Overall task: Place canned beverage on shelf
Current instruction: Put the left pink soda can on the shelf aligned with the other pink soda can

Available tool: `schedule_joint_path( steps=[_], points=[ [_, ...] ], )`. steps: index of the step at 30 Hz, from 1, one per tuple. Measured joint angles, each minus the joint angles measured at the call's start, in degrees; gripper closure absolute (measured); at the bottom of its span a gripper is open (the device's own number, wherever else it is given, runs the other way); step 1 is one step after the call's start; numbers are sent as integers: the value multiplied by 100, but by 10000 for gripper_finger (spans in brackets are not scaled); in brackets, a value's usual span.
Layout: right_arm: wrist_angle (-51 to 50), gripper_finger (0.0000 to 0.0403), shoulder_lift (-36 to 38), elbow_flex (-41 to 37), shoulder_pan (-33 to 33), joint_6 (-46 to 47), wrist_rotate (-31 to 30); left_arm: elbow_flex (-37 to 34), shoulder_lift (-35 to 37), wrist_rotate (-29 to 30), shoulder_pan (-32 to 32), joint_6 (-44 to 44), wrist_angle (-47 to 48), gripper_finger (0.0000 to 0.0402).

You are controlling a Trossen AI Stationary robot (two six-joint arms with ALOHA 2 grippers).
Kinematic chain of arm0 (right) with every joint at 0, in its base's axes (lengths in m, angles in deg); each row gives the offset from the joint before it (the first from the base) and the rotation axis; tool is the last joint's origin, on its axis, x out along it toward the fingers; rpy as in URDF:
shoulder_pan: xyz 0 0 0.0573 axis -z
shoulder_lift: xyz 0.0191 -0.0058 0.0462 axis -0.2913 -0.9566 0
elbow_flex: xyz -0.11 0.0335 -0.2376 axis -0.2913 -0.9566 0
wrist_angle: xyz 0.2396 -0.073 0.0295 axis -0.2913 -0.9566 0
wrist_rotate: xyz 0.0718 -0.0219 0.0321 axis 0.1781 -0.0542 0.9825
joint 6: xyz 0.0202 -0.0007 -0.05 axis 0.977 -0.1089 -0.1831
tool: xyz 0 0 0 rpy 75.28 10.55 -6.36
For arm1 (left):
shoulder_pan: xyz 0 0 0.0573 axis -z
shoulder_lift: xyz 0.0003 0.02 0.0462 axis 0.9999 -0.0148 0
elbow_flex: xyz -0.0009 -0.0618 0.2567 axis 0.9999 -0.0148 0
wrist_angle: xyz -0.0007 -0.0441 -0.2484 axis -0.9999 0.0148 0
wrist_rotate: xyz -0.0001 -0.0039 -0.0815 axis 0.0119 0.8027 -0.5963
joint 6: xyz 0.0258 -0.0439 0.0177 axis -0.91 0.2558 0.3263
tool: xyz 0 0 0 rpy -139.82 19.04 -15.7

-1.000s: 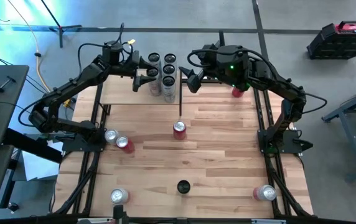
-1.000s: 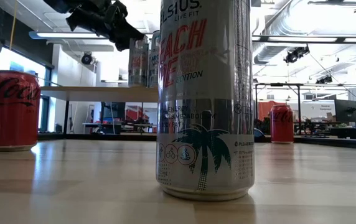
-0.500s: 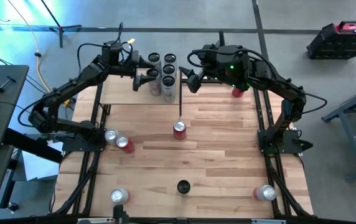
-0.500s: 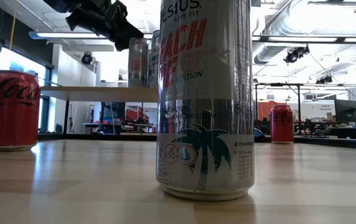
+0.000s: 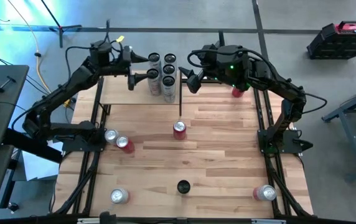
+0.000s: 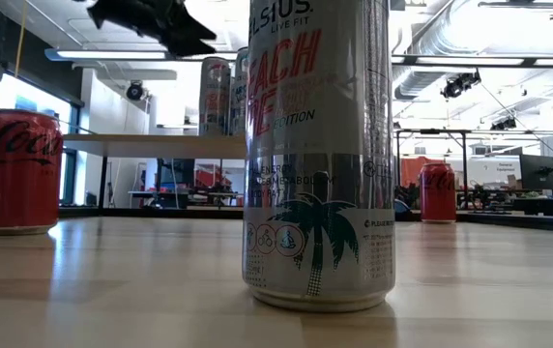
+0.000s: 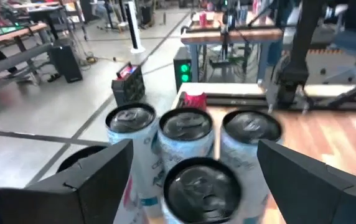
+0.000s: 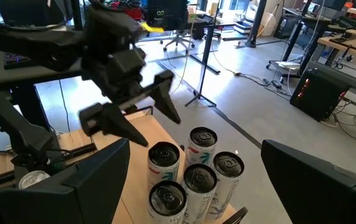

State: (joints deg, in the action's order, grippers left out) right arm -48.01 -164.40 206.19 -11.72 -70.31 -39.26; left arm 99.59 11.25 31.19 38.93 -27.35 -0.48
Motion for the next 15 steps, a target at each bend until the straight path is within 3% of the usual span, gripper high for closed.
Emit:
schedule_joint_path(
  steps=[4,10,15],
  points=[
    [4,54,-17,0,-1,1,-4,7,345,157,263,75,499,67],
    [-40,54,-61,-54,-2,2,13,4,706,1354,900,62,1846,67],
    [-35,54,-76,-227,29,2,16,-148,913,1427,1196,541,2058,68]
  ],
)
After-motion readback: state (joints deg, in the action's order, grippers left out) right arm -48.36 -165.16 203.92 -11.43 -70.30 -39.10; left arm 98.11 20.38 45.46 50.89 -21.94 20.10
